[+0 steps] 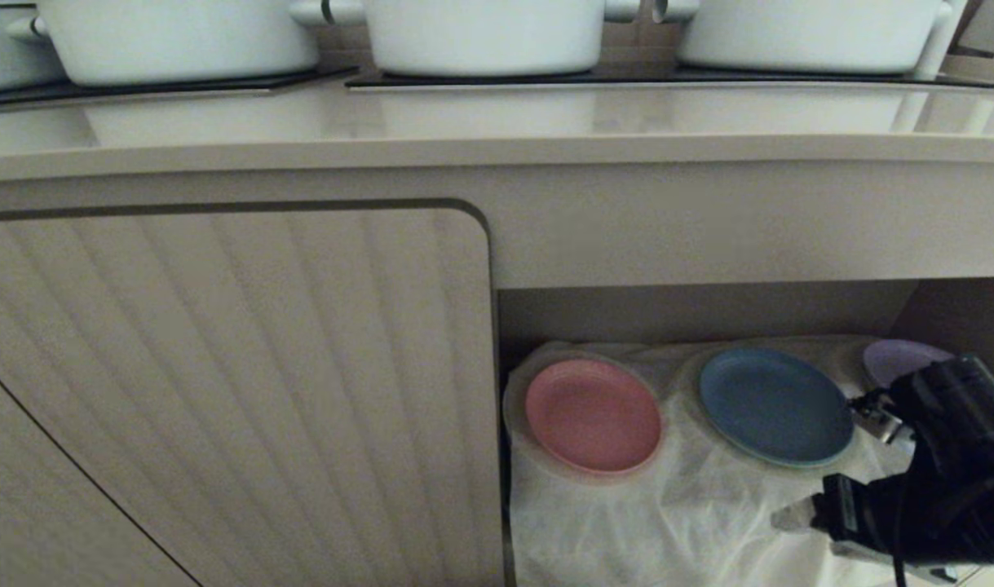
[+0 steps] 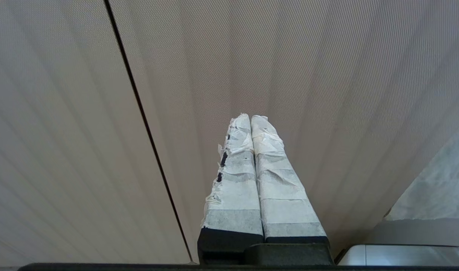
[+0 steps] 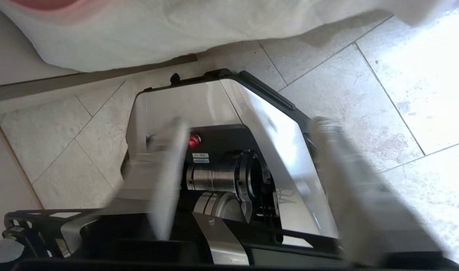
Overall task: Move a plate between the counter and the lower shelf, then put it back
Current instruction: Pick up the plate in the cupboard
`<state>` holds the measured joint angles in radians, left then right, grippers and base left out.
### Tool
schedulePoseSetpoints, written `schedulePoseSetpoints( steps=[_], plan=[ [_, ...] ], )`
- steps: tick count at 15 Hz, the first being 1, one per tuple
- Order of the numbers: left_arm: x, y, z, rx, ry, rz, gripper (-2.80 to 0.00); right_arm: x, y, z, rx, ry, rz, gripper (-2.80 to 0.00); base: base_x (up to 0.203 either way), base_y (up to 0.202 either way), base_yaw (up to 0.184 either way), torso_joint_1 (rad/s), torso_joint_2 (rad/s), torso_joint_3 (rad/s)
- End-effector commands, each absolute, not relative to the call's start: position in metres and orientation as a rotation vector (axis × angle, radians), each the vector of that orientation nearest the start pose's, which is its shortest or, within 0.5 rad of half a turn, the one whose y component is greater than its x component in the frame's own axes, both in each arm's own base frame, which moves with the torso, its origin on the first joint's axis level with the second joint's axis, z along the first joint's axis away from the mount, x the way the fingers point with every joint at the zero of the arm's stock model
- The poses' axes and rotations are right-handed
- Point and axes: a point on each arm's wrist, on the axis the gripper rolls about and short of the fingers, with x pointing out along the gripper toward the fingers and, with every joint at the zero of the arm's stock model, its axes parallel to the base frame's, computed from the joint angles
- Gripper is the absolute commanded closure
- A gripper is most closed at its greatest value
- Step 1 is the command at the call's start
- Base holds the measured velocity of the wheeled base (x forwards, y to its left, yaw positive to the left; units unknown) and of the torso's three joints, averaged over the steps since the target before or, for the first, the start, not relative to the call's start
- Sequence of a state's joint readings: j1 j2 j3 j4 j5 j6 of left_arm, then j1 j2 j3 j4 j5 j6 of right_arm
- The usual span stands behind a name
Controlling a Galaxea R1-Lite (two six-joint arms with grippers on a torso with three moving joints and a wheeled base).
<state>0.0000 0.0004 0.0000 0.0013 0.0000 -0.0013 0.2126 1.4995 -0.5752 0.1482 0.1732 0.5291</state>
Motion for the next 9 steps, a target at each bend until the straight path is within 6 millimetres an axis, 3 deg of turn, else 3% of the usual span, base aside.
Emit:
schedulePoseSetpoints(
  steps=[1, 9],
  plan=[
    [-0.023, 0.000, 0.075, -0.002, 0.002, 0.000, 0.00, 0.182, 0.043, 0.117, 0.455, 1.136, 0.056, 0.00, 0.000, 0.000, 0.000, 0.000, 0.00, 0.000],
    [-0.023, 0.000, 0.075, -0.002, 0.002, 0.000, 0.00, 0.162, 0.039, 0.115, 0.453, 1.130, 0.058, 0.00, 0.000, 0.000, 0.000, 0.000, 0.00, 0.000]
  ],
)
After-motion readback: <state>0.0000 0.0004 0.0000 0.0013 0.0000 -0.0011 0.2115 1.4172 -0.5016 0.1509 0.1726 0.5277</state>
